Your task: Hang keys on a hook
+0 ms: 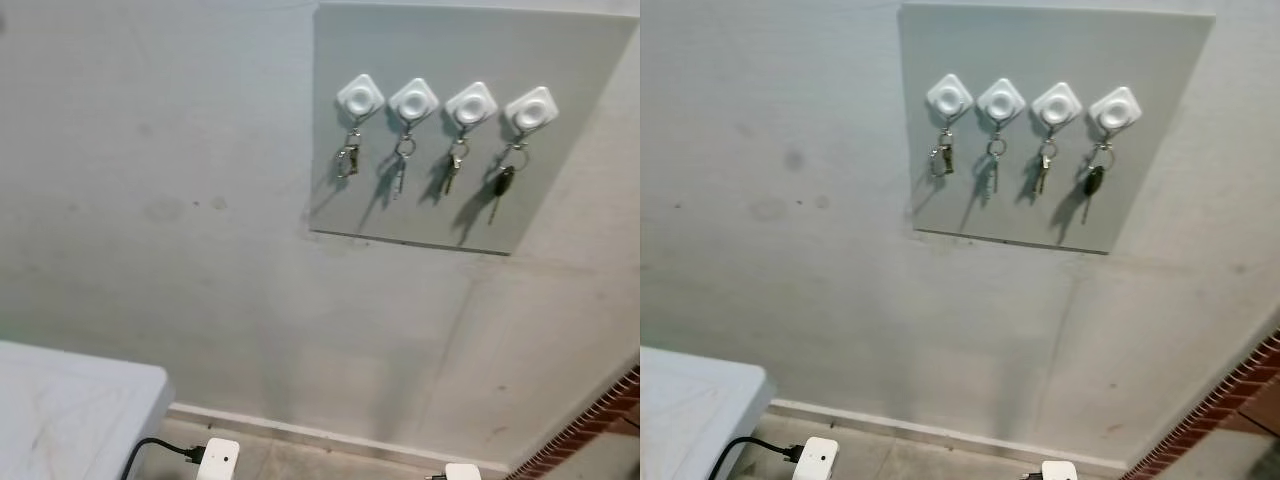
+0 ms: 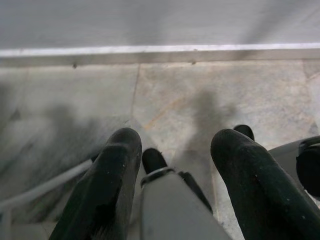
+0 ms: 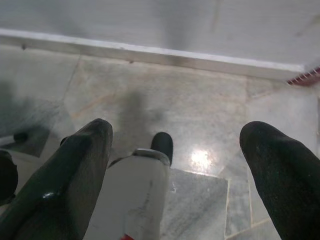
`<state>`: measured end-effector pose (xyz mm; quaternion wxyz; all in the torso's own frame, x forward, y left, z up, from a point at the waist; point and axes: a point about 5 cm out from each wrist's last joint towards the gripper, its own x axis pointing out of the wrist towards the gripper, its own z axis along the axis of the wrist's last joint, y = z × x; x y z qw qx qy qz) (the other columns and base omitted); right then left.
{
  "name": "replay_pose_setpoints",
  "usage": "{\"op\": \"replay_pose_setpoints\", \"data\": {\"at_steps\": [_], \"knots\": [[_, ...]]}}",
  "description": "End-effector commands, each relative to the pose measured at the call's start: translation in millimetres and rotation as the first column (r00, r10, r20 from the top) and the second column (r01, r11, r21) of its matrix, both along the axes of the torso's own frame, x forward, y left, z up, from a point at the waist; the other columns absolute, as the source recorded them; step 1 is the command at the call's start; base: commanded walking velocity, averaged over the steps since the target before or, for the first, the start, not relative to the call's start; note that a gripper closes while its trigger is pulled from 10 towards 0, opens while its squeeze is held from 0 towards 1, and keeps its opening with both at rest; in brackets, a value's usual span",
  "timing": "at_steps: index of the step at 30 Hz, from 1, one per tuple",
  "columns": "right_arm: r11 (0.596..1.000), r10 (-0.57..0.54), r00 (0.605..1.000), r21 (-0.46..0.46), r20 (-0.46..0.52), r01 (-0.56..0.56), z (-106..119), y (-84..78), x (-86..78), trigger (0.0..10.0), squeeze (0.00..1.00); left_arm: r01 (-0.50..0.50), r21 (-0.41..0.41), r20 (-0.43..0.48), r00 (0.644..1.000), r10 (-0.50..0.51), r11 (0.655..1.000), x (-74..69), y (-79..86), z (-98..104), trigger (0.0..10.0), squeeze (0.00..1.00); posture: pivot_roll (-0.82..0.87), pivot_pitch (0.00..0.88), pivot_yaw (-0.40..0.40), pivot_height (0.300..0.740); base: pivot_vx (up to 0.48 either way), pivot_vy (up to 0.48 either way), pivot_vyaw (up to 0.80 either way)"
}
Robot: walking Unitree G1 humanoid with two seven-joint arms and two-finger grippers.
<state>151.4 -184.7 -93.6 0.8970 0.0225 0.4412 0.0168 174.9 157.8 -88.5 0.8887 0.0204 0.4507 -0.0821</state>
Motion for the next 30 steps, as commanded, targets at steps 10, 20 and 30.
{"op": "replay_pose_setpoints", "data": {"at_steps": [10, 20, 30], "knots": [[1.000, -0.022, 1.000, -0.003, -0.001, 0.022, 0.0, -2.5, -0.4, 10.0, 0.00, -0.006, 0.006, -0.008, 1.000, 0.006, 1.000, 0.6, 0.2, -0.1, 10.0, 0.00, -0.01, 0.000, 0.002, 0.740, 0.000, -0.419, -0.35], [0.999, -0.032, 0.999, 0.002, 0.004, 0.032, 0.5, -3.0, 0.5, 10.0, 0.00, -0.004, 0.004, -0.007, 1.000, 0.004, 1.000, 1.3, -1.9, 0.1, 10.0, 0.00, -0.01, 0.000, 0.004, 0.740, 0.000, -0.453, 0.00], [0.999, -0.037, 0.999, 0.008, 0.009, 0.037, 1.1, -2.5, 2.4, 10.0, 0.00, -0.011, 0.012, -0.021, 1.000, 0.012, 1.000, -2.4, 2.2, -1.5, 10.0, 0.00, -0.01, 0.000, 0.005, 0.740, 0.000, -0.436, 0.00]]}}
